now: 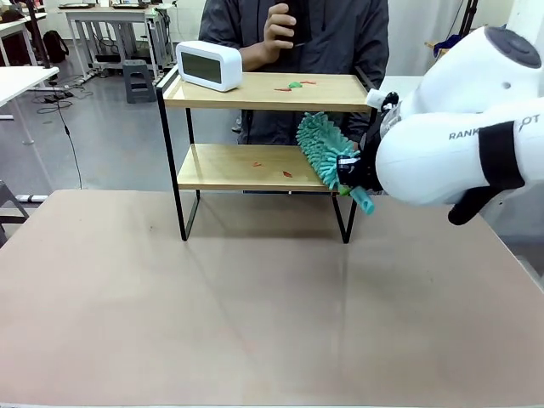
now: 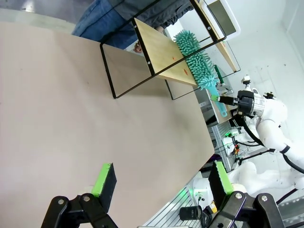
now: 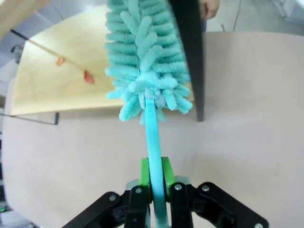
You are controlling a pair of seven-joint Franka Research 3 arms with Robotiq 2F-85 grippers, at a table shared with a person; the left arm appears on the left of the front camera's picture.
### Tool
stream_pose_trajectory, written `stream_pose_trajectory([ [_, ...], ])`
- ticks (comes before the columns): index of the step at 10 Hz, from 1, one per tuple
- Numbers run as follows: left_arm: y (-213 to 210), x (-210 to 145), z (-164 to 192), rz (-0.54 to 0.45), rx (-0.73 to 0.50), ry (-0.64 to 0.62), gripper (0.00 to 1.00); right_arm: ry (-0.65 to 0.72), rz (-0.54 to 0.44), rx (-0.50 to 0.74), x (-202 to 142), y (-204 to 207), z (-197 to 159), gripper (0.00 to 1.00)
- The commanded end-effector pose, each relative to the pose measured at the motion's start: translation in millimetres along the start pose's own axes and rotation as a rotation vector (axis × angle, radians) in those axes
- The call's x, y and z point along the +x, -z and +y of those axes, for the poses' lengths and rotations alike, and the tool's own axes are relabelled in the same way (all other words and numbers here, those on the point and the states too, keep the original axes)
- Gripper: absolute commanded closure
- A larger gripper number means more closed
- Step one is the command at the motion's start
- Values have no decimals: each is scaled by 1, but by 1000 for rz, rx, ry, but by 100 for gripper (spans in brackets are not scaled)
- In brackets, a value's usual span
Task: Clean the shelf.
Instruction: Clean the specific tier of the Shelf with the Duster once objects are removed.
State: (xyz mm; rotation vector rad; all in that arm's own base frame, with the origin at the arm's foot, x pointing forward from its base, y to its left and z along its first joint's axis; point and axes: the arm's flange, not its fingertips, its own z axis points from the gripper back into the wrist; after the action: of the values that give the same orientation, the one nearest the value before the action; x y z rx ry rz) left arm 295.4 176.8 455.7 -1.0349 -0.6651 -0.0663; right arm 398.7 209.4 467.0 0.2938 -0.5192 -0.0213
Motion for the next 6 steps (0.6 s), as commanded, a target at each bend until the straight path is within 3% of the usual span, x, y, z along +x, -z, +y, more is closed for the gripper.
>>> stream_pose_trajectory([
  [1, 2, 2, -1, -19, -18, 21, 0, -4, 73, 114, 6, -6, -2, 87],
  [6, 2, 2, -1, -19, -18, 21, 0, -54, 213, 274, -4, 3, 13, 87],
])
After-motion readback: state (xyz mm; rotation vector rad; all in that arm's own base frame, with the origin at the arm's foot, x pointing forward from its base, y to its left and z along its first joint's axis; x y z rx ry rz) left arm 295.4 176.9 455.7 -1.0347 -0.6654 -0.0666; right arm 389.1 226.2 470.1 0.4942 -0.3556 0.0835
